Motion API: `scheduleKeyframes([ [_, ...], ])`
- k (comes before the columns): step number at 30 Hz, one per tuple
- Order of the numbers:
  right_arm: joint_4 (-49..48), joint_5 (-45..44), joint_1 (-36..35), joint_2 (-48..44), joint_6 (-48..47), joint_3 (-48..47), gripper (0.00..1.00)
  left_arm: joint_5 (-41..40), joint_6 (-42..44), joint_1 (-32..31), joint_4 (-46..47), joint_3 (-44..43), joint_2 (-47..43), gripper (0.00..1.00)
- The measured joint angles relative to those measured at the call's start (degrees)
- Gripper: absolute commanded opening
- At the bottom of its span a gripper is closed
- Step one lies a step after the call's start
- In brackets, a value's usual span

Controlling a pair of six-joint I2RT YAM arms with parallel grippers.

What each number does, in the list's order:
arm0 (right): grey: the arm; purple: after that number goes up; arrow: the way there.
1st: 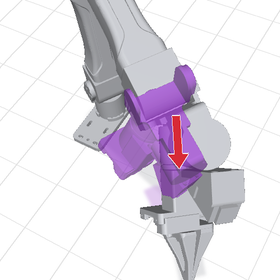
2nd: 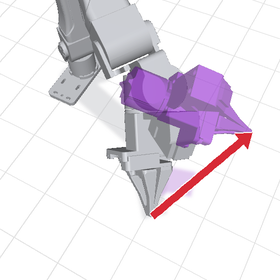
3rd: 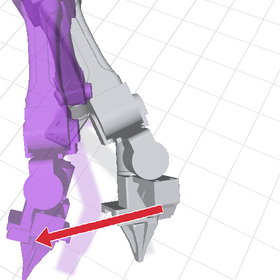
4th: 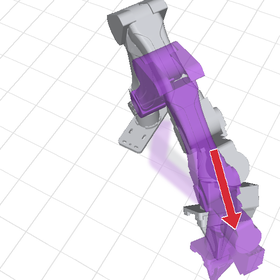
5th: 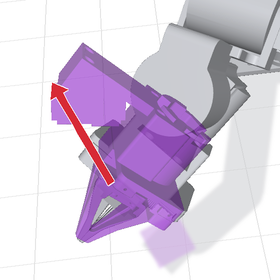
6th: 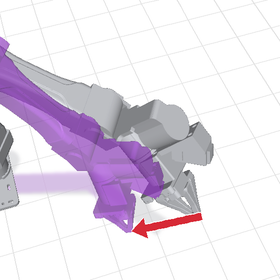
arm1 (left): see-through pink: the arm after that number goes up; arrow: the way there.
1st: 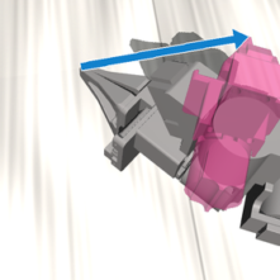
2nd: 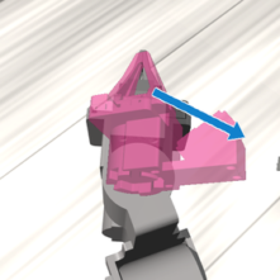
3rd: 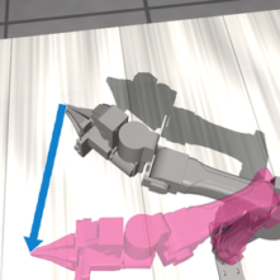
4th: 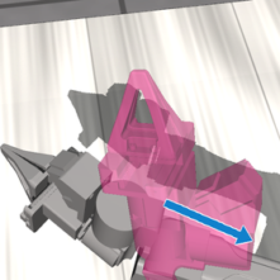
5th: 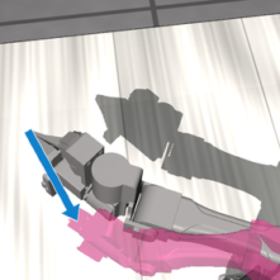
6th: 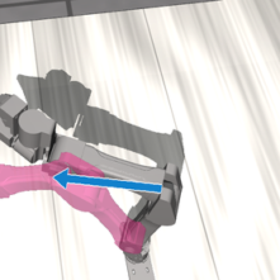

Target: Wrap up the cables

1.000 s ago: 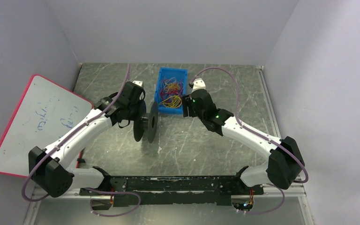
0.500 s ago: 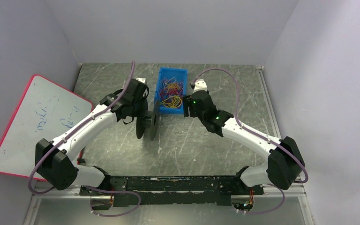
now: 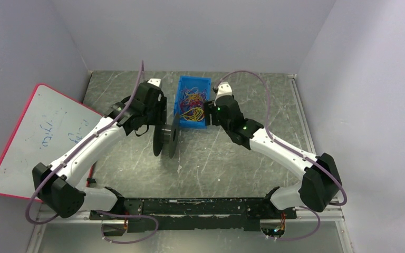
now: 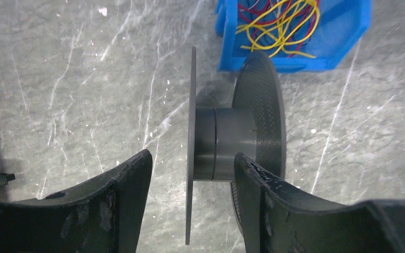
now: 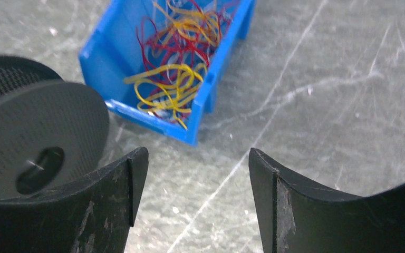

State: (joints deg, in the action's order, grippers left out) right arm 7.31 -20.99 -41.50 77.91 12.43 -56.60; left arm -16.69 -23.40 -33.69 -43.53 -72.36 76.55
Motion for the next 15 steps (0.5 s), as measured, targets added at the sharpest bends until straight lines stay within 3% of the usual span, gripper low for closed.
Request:
scheduleKeyframes([
  [6,0.8,1.2,0.2,3.8,-2.1,-10.0,0.65,-0.2,1.4,0.0,0.3,-1.2,-6.0,0.74],
  [15,4.5,6.7,2.5,15.0,-4.9,-23.1,0.55,0.0,4.8,0.0,6.9,6.6,-17.7,0.75],
])
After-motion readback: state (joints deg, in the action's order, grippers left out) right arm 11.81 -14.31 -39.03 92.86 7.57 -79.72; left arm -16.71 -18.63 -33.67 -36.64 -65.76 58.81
